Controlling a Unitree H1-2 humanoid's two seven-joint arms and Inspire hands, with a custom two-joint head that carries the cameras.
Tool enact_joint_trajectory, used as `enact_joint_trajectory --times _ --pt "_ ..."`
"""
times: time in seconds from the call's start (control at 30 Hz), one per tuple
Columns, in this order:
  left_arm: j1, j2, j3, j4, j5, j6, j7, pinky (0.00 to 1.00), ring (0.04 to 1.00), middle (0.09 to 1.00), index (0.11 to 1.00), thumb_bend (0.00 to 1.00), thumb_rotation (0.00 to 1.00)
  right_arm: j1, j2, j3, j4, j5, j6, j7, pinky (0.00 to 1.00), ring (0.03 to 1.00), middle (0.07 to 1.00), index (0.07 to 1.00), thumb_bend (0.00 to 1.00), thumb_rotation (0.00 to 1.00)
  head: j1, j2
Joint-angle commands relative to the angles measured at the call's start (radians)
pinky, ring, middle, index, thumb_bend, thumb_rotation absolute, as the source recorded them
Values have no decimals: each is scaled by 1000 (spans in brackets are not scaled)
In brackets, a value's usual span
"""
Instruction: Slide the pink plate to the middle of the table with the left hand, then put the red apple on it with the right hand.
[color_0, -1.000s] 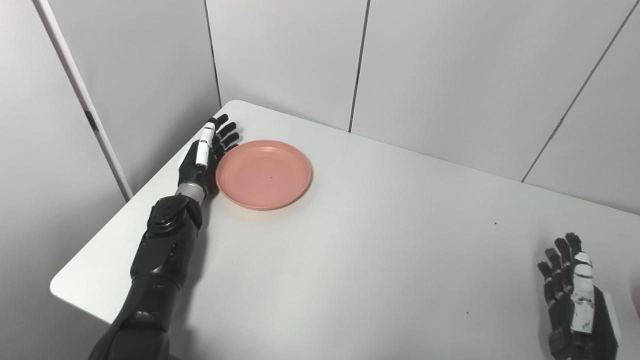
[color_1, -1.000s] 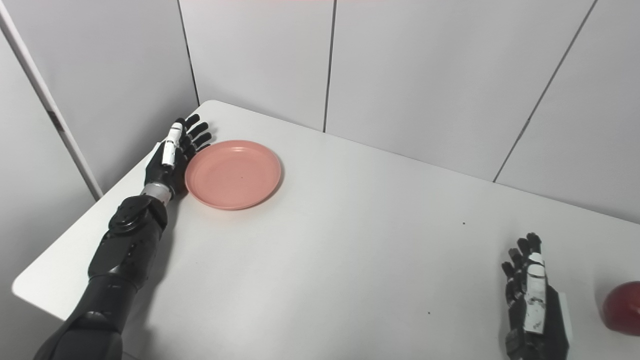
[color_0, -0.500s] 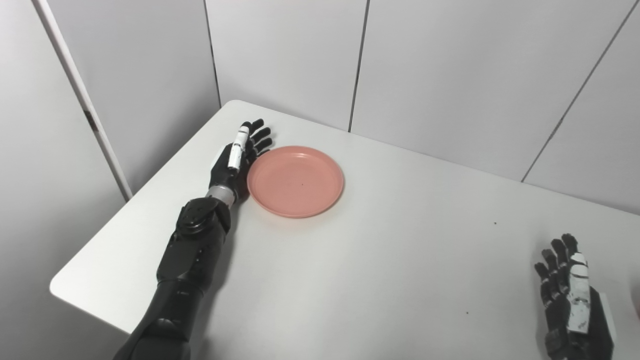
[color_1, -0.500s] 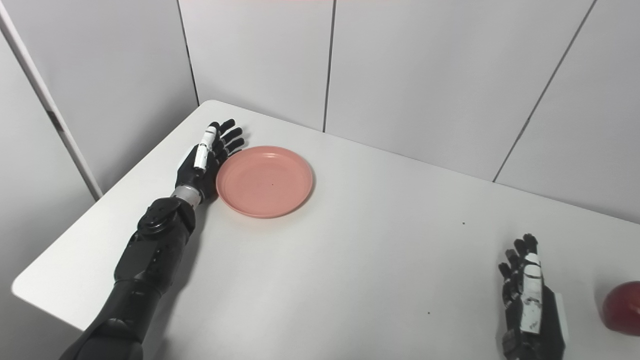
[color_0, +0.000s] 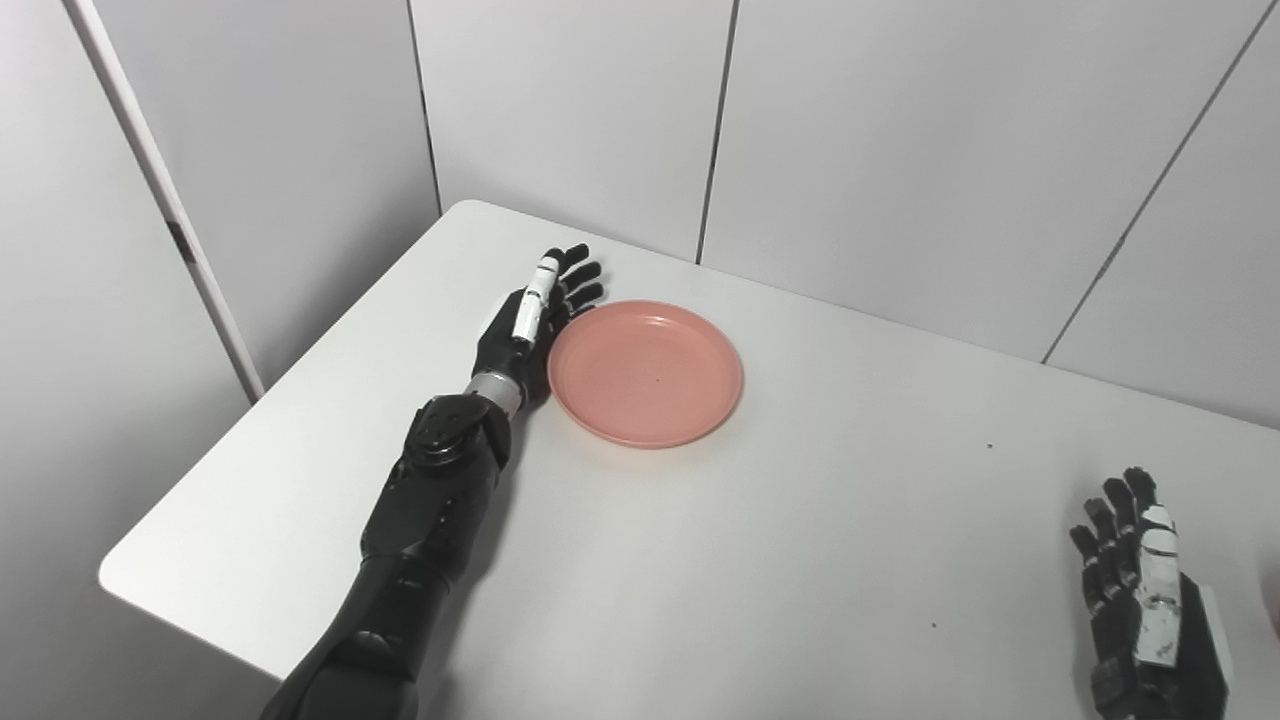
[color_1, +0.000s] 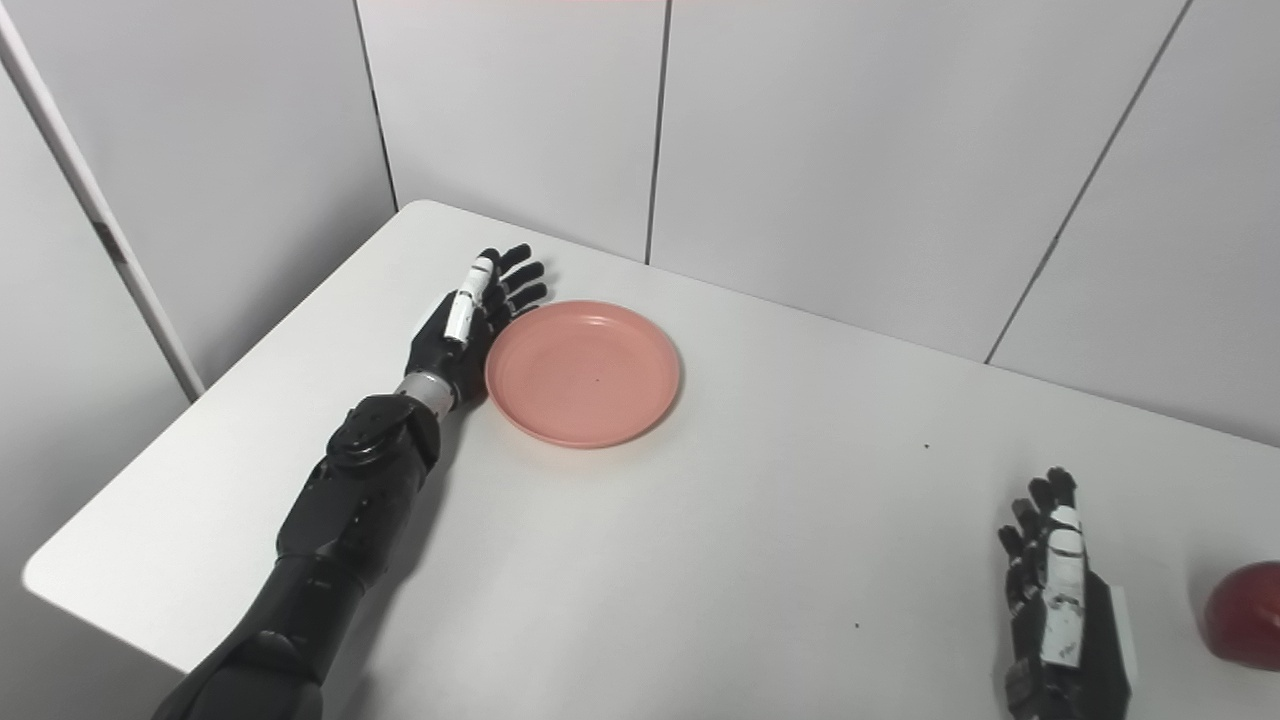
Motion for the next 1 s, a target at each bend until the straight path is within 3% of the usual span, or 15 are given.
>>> enact_joint_trajectory --times 0.0,0.57,0.97 --pt "-13 -7 -8 18 1 4 -18 940 923 916 894 322 1000 -20 2 -3 -29 2 -28 6 1000 1000 1000 1000 201 1000 1 1" --pt "-4 -70 -59 2 30 10 -27 884 892 889 867 339 1000 -18 7 2 -30 -12 -36 3 1000 1000 1000 1000 224 1000 -31 27" --pt "20 -104 -134 -36 78 29 -34 843 872 872 853 374 1000 -19 16 7 -39 -29 -30 -4 1000 1000 1000 997 241 1000 -61 46"
